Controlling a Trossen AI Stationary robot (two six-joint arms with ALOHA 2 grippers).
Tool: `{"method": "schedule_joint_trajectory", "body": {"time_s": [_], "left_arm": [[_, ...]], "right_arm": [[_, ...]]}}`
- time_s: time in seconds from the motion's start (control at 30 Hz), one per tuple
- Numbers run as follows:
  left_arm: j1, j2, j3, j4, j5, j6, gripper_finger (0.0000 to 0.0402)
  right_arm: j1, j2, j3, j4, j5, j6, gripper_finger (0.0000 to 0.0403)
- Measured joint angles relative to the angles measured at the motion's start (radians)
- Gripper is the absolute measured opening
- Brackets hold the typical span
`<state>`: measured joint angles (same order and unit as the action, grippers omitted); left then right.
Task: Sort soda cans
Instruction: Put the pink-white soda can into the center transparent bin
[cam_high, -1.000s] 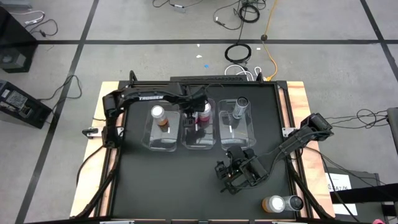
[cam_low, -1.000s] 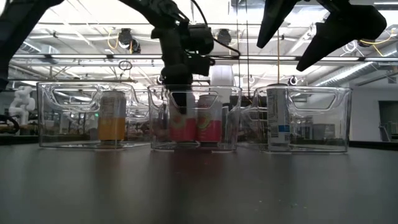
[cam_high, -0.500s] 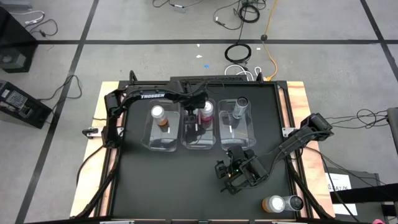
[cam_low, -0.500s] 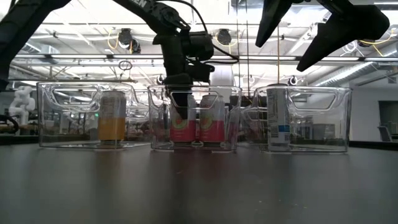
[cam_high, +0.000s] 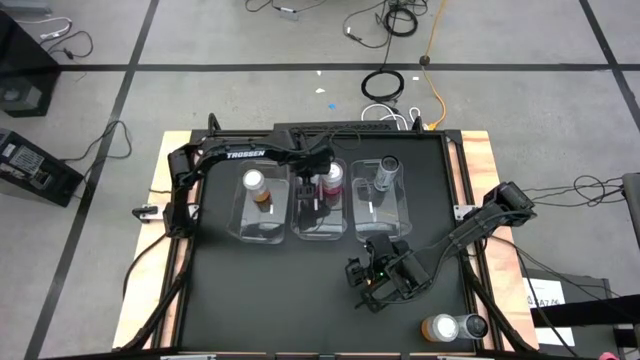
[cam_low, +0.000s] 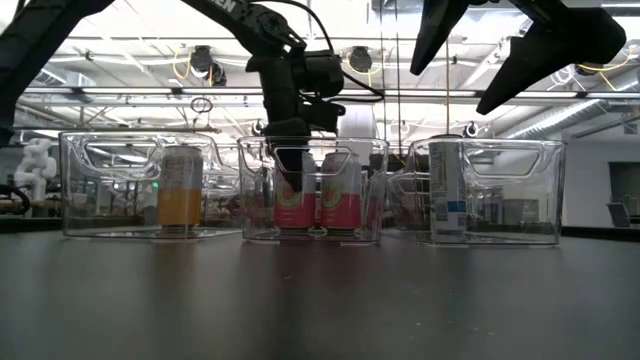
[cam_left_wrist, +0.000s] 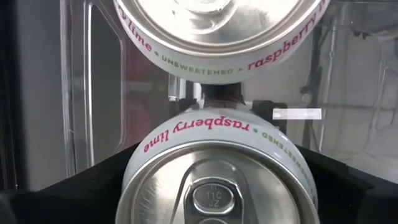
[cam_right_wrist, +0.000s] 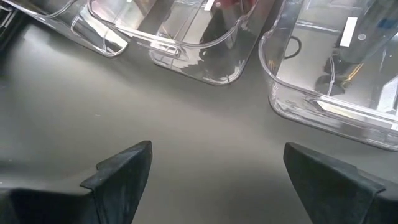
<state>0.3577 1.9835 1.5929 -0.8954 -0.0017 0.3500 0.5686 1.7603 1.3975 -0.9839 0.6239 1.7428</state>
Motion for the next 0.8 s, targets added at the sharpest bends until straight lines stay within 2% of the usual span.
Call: {"method": "schedule_joint_trajectory", "body": {"time_s": [0.43,0.63,0.8], "left_arm": [[0.005,0.0,-0.001,0.024,0.002,-0.002,0.0355],[0.009,-0.001,-0.001,0.015,0.002,-0.004,0.0395],[0.006,-0.002,0.004,0.006,-0.069,-0.003,0.0386]], "right_arm": [[0.001,0.0,0.0,0.012,0.0,-0.003,0.0357],[0.001,0.0,0.0,0.015,0.0,-0.003,0.0357],[0.001,0.0,0.0,0.015,0.0,-0.004,0.0357]]}}
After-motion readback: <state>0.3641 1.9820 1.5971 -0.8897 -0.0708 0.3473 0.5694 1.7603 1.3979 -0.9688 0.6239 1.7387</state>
